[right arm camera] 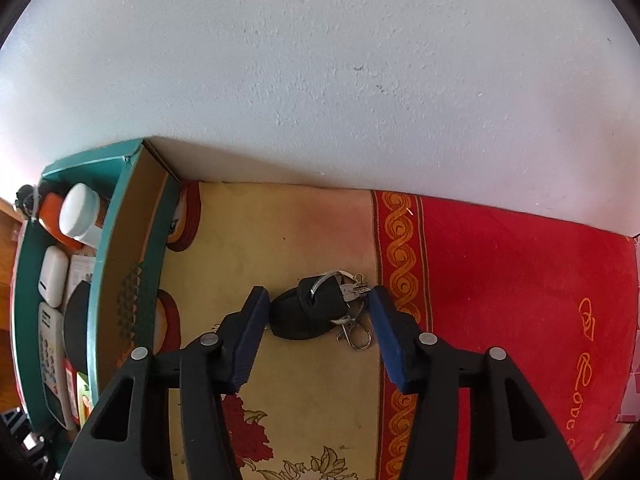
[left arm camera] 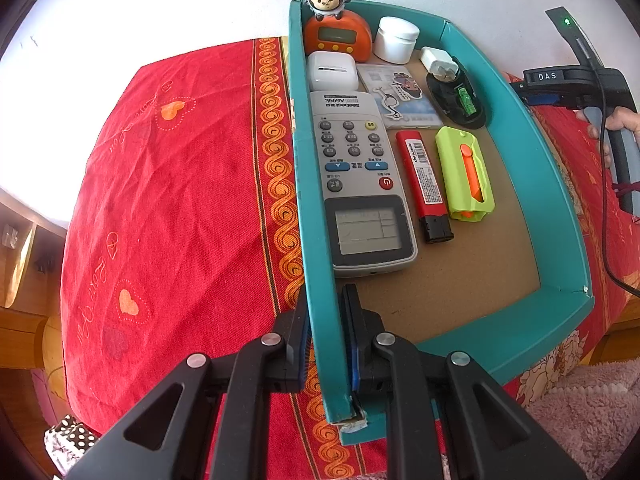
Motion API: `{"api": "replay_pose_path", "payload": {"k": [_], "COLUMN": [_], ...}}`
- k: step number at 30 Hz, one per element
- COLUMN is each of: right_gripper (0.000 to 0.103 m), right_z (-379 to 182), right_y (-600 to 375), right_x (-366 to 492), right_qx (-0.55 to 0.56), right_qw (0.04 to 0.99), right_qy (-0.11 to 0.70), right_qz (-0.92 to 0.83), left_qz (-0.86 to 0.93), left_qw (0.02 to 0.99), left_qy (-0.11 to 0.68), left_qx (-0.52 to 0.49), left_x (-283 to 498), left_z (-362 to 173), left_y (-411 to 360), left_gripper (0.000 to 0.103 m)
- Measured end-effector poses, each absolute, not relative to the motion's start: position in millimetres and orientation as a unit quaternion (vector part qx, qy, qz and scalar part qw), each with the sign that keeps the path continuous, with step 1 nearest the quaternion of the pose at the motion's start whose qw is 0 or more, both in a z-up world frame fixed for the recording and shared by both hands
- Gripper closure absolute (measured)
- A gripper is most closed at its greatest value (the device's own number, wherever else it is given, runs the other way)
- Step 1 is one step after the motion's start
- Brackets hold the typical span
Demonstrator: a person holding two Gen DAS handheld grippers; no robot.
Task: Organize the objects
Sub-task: 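Close the right gripper on the black car key and lift it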
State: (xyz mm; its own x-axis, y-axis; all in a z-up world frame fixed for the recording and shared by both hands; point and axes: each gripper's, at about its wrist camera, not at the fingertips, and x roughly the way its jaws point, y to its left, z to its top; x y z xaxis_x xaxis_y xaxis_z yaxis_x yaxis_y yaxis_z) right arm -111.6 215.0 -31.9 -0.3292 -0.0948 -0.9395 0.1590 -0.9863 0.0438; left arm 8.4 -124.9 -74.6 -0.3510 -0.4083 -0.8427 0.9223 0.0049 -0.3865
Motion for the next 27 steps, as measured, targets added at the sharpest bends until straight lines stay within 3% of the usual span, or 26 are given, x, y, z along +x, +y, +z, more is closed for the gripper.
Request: {"api": "replay_pose_path", "payload": {"k": [2,5,9,14,17,20,21,27], "right_gripper": [0.058,0.083,0.087,0.086,0.075,0.070,0.068,0.066], "right_z": [-30.7,-30.8,-33.3,-33.2,-34.7,-34.6,-34.8,-42.1], "right_y": [215.7,214.1,211.5,208.5,201.5,196.7,195.6,181.3], "right_x": [-110.7,-108.8,-106.6,-104.7,-109.1,-116.9,-119.5,-132.3], "right_qx": [0.571,0.567,0.567,0.562,0.561,0.557,0.548,0.542], "right_qw": [0.084,0.089,0.094,0.101,0.105,0.100,0.193,0.184], "right_qy": [0.019,0.021,0.031,0.035,0.047,0.049,0.112,0.138], "right_qz": [-0.817,-0.818,-0.818,-0.820,-0.820,-0.823,-0.806,-0.808], "left_qz": [-0.656,-0.656,-0.655,-0.655,-0.655,-0.654,-0.654,-0.654], "left_qw": [0.507,0.508,0.508,0.509,0.509,0.509,0.509,0.510], "left_qy": [0.495,0.495,0.495,0.496,0.495,0.496,0.495,0.496], "left_qx": [0.260,0.259,0.259,0.259,0.259,0.259,0.259,0.257], "left_x": [8.6,8.5,8.3,7.9,6.8,6.9,6.9,8.3], "left_z": [-74.7,-74.6,-74.6,-74.5,-73.8,-73.8,-73.8,-74.6], "left_y": [-124.8,-124.7,-124.8,-125.0,-122.3,-122.4,-122.2,-122.3], "left_gripper": [0.089,0.089,0.089,0.089,0.089,0.089,0.089,0.089]}}
